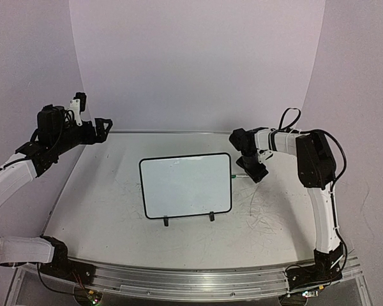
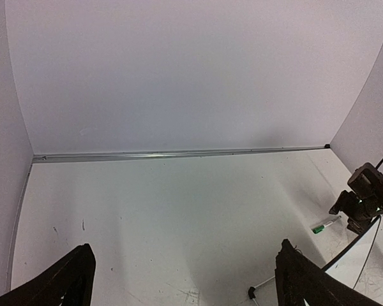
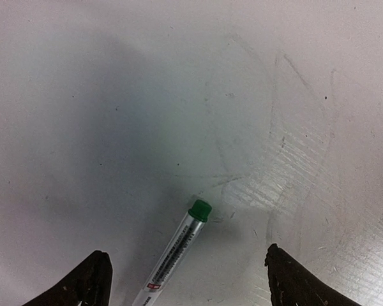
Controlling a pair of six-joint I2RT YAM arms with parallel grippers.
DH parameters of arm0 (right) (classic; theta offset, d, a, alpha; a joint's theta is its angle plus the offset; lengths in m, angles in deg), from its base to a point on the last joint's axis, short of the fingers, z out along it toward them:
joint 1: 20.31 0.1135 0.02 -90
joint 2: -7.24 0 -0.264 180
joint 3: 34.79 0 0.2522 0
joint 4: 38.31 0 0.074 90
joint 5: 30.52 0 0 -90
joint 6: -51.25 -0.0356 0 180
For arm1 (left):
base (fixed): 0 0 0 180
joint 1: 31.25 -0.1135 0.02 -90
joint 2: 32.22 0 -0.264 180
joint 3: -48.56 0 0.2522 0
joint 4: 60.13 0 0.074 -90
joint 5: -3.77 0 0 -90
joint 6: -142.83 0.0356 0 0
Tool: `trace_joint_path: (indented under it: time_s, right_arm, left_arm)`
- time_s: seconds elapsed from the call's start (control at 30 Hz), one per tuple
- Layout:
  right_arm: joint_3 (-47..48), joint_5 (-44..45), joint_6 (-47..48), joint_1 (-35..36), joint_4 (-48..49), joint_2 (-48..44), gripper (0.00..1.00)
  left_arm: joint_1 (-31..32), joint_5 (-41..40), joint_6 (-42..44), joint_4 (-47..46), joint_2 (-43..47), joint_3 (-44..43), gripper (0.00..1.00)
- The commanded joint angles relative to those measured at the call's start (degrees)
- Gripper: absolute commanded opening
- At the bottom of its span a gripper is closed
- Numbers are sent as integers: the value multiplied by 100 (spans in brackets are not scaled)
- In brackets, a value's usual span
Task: Write a sentence on the whiteboard
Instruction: Pick up the whiteboard marker from the center of the board.
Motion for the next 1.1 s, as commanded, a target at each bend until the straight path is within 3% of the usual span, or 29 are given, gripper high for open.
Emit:
trace_joint_path:
  time_s: [0.0,0.23,0.73,0.93,1.07]
  right_arm:
    - [253,256,-127,-5,-80,228,76]
    - [312,304,-173,-1,-83,336,62]
    - [-201,406,-586,-4,-97,12,41]
    - [-277,623,-323,-13,-61,-123,51]
    - [-458,698,-95,-14,107,-250,36]
  left_arm:
    - [-16,112,-39,-187,167,-54,99]
    - [-20,103,-30,-190,186,-56,100]
    - [-20,93,-30,-187,197,-48,99]
    - [-21,103,-39,-190,182,-44,99]
    - [-20,111,-47,-187,190,-47,99]
